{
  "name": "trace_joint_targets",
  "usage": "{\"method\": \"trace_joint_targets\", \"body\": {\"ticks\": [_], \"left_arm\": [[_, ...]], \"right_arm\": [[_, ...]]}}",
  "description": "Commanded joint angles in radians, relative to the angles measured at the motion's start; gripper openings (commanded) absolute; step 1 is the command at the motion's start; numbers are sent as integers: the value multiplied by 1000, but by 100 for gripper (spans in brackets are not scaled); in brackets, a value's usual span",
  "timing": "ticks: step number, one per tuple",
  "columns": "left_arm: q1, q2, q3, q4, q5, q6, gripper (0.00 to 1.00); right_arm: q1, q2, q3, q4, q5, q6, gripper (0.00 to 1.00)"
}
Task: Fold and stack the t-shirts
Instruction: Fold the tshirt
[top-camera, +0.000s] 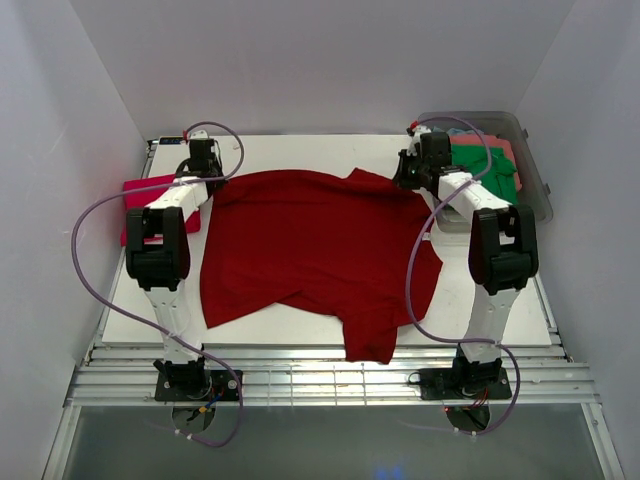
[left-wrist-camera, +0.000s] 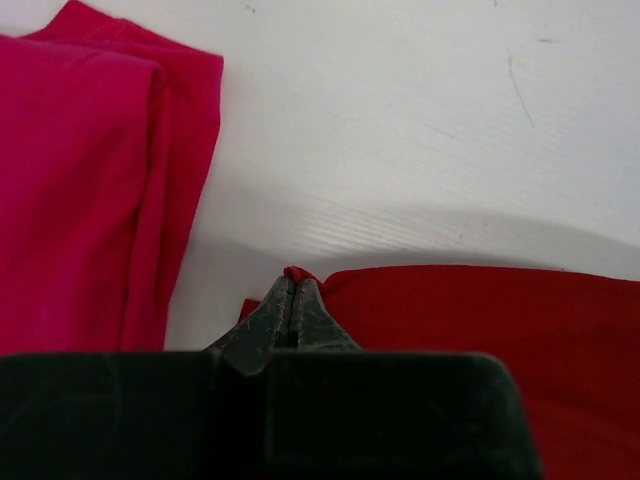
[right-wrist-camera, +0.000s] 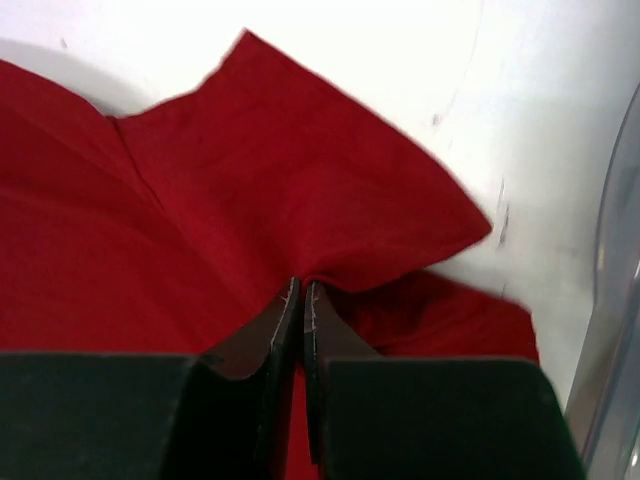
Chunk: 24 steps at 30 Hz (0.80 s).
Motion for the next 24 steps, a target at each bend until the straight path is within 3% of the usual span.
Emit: {"method": "trace_joint_targets", "body": {"ticks": [1, 11, 24], "left_arm": [[2, -92, -71, -13, -21, 6, 0], [2, -233, -275, -29, -48, 16, 0], [2, -342, -367, -101, -100, 20, 0]], "right_arm": [[7, -97, -88, -4, -18, -2, 8], [19, -335, -370, -30, -6, -2, 8], [44, -544, -576, -82, 6, 5, 8]]}}
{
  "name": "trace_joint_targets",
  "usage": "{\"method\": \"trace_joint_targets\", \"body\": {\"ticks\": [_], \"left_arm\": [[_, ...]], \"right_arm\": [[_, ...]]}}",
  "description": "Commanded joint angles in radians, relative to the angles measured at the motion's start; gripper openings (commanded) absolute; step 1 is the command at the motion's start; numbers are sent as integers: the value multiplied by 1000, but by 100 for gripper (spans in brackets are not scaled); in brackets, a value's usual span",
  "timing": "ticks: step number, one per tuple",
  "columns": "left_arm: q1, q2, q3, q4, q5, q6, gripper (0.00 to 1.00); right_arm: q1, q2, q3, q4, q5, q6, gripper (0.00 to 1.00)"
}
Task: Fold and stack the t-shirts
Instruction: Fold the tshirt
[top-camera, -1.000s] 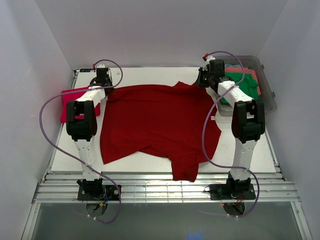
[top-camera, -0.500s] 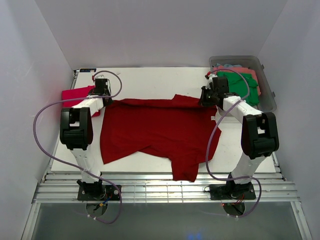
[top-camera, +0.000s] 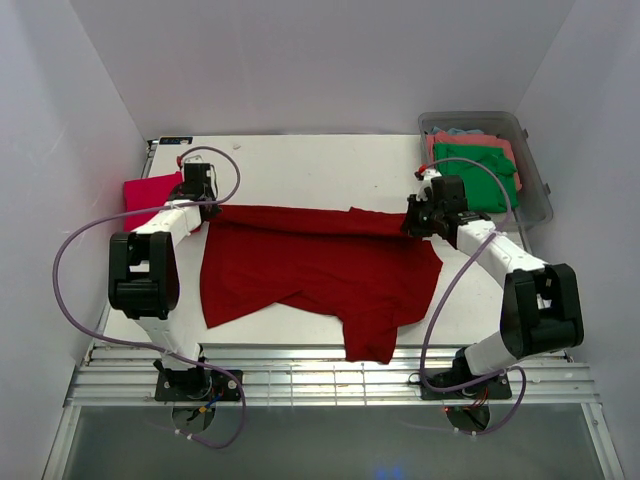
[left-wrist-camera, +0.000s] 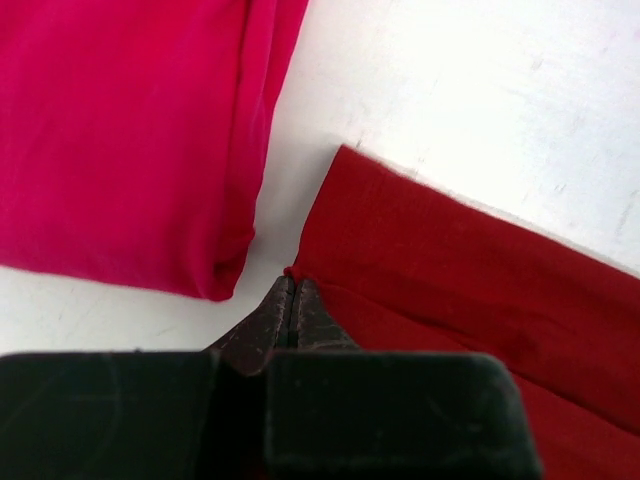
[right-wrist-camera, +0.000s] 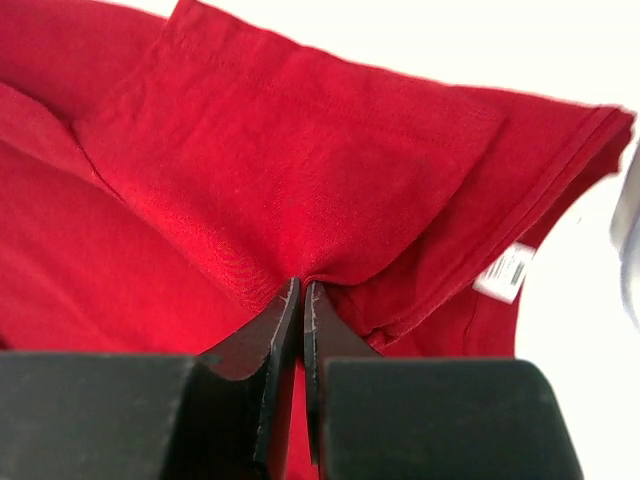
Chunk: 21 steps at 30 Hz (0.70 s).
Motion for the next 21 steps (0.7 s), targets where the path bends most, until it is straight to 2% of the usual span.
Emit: {"method": "trace_joint_targets", "body": {"ticks": [1, 5, 6, 8, 9, 10, 13, 17, 21], "left_arm": [[2, -77, -39, -44, -35, 2, 0], [2, -63, -45, -86, -32, 5, 1], [2, -57, -47, -100, -32, 1, 13], [1, -43, -47, -142, -45, -16, 28], [-4, -42, -48, -157, -74, -24, 42], [-4, -48, -54, -169, -89, -28, 50], [-4, -107, -73, -185, -153, -53, 67], [-5, -215, -81, -182, -167, -84, 69], [-11, -227, -18, -176, -126, -104, 66]], "right_arm": [[12, -65, -41, -33, 7, 4, 8], [19, -93, -86, -56, 22, 4, 8], [24, -96, -95, -62, 42, 4, 8], [26, -99, -115, -85, 58, 11, 10], [27, -102, -120, -90, 71, 13, 18], [29, -106, -130, -91, 84, 14, 25], [30, -142, -118, -107, 131, 16, 35], [30, -192, -59, -117, 156, 2, 40], [30, -137, 9, -116, 148, -4, 40]]}}
